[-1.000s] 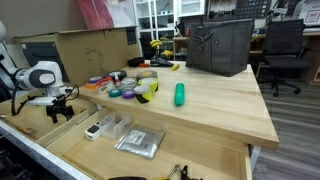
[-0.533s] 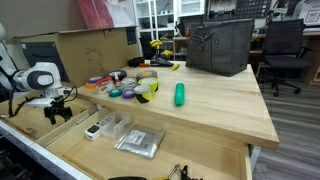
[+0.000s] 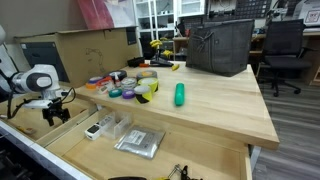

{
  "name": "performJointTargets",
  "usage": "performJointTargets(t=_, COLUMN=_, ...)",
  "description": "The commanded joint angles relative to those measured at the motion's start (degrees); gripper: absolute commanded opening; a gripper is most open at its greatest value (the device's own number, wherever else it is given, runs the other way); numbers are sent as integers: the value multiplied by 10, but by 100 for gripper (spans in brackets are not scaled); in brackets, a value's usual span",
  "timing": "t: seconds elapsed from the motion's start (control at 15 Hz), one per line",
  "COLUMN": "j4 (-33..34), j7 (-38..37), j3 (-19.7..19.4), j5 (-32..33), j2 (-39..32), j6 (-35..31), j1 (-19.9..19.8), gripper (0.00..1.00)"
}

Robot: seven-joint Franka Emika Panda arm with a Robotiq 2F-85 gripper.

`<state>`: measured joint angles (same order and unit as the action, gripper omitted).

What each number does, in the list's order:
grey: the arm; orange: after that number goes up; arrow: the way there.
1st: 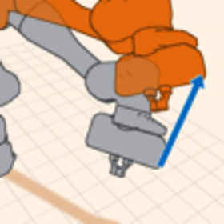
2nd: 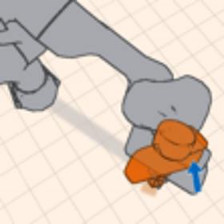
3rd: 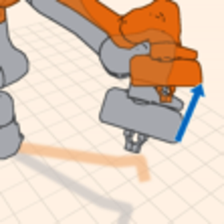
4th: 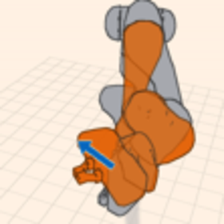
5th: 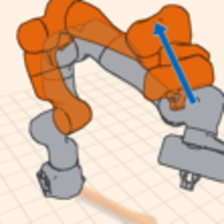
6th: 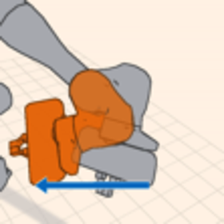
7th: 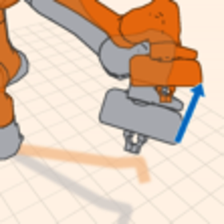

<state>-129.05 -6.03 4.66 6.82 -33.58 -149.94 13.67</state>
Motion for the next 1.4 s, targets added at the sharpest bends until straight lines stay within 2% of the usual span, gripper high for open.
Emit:
performJointTargets(t=0.0, j4=29, j7=-7, j3=4, j5=-10, j2=-22, j6=7, j1=4, gripper=100)
performJointTargets(t=0.6, j4=26, j7=59, j3=59, j5=-45, j2=0, j6=35, j1=-32, gripper=100)
performJointTargets(t=1.07, j4=35, j7=112, j3=63, j5=-59, j2=6, j6=70, j1=-76, gripper=100)
performJointTargets(t=1.33, j4=41, j7=120, j3=58, j5=-54, j2=14, j6=75, j1=-78, gripper=100)
